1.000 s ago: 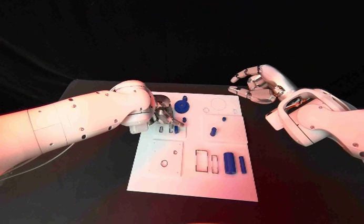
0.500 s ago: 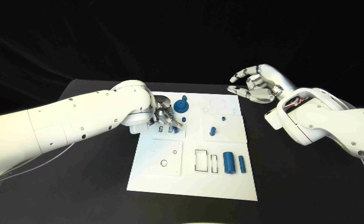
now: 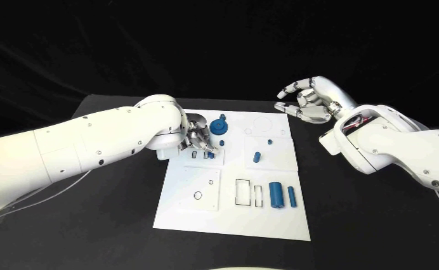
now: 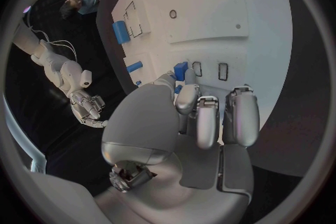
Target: Assemble the parts on the task board
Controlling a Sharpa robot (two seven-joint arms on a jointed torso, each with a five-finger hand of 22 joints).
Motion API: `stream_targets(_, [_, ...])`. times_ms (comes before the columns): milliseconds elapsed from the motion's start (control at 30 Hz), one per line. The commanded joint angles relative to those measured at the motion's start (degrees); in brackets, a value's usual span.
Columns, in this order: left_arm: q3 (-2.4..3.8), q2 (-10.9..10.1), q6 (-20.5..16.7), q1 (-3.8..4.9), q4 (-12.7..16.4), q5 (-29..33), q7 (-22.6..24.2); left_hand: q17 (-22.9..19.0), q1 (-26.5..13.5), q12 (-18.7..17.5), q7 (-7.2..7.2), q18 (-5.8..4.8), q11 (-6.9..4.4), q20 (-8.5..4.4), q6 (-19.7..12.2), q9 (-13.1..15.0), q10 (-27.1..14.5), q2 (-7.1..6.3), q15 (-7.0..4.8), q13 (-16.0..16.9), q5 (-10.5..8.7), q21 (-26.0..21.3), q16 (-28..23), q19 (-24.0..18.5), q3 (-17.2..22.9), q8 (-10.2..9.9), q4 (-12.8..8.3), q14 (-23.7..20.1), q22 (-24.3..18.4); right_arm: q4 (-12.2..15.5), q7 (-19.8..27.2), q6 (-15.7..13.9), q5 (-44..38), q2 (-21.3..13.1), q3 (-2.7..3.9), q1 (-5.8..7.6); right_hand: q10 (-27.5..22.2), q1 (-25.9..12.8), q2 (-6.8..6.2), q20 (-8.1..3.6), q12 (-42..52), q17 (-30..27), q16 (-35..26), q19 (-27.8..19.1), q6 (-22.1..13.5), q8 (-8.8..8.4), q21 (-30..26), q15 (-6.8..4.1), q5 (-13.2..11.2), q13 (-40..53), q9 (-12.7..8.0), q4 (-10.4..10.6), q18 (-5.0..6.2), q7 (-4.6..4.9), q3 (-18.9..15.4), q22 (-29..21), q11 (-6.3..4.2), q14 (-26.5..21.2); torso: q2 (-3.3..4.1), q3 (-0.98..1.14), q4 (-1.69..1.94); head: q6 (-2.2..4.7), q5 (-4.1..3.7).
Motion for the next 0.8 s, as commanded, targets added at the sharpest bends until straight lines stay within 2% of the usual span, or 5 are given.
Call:
stream_targets(33, [-0.09, 0.07, 0.93, -0.02, -0.09, 1.15, 0.62, 15.08, 0.59, -0.31, -0.15, -0.68, -0.12, -0.27, 0.04, 1.08, -0.13, -2.48, -0.1, -0.03, 0.1, 0.35, 0.2, 0.2, 7.53, 0.0, -0.17, 6.05, 0.15, 0.0, -0.04, 0.51, -0.44, 0.05, 0.01, -0.02, -0.01, -0.18, 0.11, -0.19, 0.02, 11.9, -0.33, 5.93, 0.28, 0.19, 0.08, -0.4, 0.32, 3.62, 0.08, 0.07, -0.75, 0.02, 0.42, 14.9, -0.47, 5.32, 0.01, 0.01, 0.02, -0.02, -0.05])
stream_targets(100, [-0.09, 0.04, 0.91, -0.02, -0.08, 1.27, 0.65, 15.08, -0.41, -0.35, 0.01, -0.67, -0.25, -0.3, 0.02, 1.98, 0.0, -4.79, 0.02, 0.0, 0.05, 0.39, 0.2, 0.2, 14.12, 0.37, -0.14, 6.05, 0.26, 0.0, -0.03, 0.48, -0.44, 0.05, 0.01, -0.03, 0.0, -0.17, 0.1, -0.2, 0.03, 11.94, -0.32, 5.94, 0.28, 0.2, 0.1, -0.4, 0.43, 3.62, 0.08, 0.06, -0.76, 0.02, 0.45, 14.92, -0.48, 5.33, 0.02, 0.0, 0.02, -0.06, -0.03])
stream_targets(233, [-0.09, -0.18, 0.47, -0.03, 0.03, 2.08, 0.78, 15.08, -0.94, -0.4, -0.22, -0.7, -0.13, -0.26, -0.27, 2.85, 0.09, -7.02, -0.11, 0.0, 0.02, 0.41, 0.2, 0.21, 19.25, 0.79, -1.1, 6.05, 0.35, 0.0, 0.05, 0.37, -0.42, 0.05, 0.01, -0.04, 0.0, -0.17, 0.1, -0.2, 0.03, 11.94, -0.32, 5.94, 0.28, 0.2, 0.1, -0.4, 0.43, 3.62, 0.08, 0.06, -0.76, 0.02, 0.45, 14.92, -0.48, 5.33, 0.02, 0.02, -0.02, 0.04, 0.04])
stream_targets(267, [-0.09, -0.28, 0.14, -0.03, 0.1, 2.35, 0.88, 15.08, -1.84, -0.51, -0.02, -0.69, 0.1, -0.3, -0.39, 3.79, 0.22, -8.28, -0.18, -0.05, 0.06, 0.44, 0.2, 0.23, 24.14, 1.39, -2.11, 6.05, 0.44, 0.0, 0.07, 0.33, -0.41, 0.05, 0.01, -0.04, 0.0, -0.17, 0.1, -0.2, 0.03, 11.94, -0.32, 5.94, 0.28, 0.2, 0.1, -0.4, 0.43, 3.62, 0.08, 0.06, -0.76, 0.02, 0.45, 14.92, -0.48, 5.33, 0.01, 0.04, -0.02, 0.03, 0.05])
stream_targets(800, [0.18, -4.08, -9.49, -0.16, 4.41, 2.92, 3.4, 15.08, -7.51, -0.35, 0.26, -0.75, 0.18, -0.07, -0.75, 7.77, 1.18, -11.01, 0.08, 0.2, 0.44, 0.62, 0.2, 0.33, 37.96, 3.83, -9.9, 6.05, 0.85, 0.01, 0.32, -0.21, -0.01, -0.42, 0.01, -0.04, 0.03, -0.19, 0.09, -0.2, 0.06, 11.81, -0.36, 5.91, 0.28, 0.22, 0.06, -0.41, 0.58, 3.65, 0.08, 0.08, -0.75, 0.02, 0.48, 14.89, -0.48, 5.3, 0.06, 0.07, 0.0, 0.1, 0.2])
